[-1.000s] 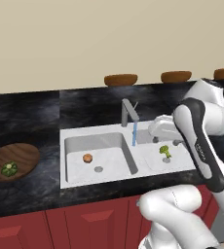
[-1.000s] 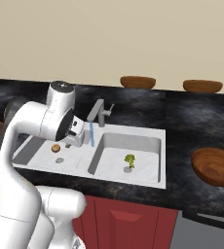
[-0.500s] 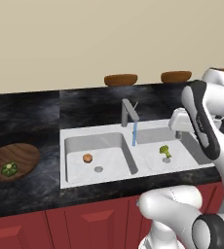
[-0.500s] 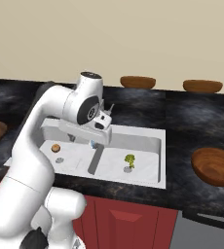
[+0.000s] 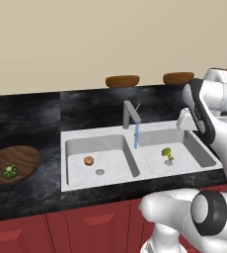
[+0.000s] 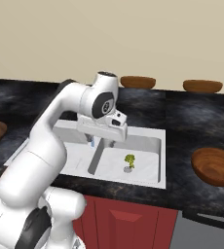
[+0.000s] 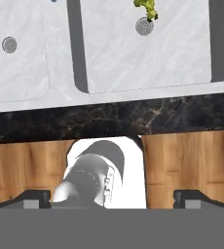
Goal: Pick the broccolis from the sink and place them in one bowl. Place the tangerine in the other bowl. Then turn off the sink faucet.
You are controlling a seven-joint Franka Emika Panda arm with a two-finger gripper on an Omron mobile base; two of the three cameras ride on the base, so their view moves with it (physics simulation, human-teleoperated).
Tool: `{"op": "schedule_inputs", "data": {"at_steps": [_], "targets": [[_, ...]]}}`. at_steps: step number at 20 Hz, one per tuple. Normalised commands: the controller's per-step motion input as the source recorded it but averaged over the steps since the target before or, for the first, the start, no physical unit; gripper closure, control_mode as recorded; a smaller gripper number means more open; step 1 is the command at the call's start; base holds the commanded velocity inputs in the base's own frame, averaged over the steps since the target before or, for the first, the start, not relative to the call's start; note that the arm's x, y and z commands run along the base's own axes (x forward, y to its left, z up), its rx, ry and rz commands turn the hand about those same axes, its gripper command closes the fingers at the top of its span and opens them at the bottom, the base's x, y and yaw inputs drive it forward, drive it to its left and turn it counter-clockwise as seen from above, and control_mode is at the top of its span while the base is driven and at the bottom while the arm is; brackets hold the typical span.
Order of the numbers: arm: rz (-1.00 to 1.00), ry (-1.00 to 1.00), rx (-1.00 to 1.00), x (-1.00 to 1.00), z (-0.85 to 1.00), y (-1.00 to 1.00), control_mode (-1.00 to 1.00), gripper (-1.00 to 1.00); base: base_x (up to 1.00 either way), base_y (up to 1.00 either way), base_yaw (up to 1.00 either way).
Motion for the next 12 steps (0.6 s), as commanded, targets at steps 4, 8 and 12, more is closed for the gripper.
{"op": "schedule_inputs", "data": {"at_steps": [4,8,12], "targets": [[0.0,-0.07,0.0,0.5,-0.44,0.0,-1.0,-1.0,0.0,0.0,0.0],[0.0,-0.04,0.0,0.47,-0.28,-0.05,-1.0,-1.0,0.0,0.0,0.0],[0.0,-0.08,0.0,0.31,-0.26,-0.12,-1.0,-1.0,0.0,0.0,0.0]]}}
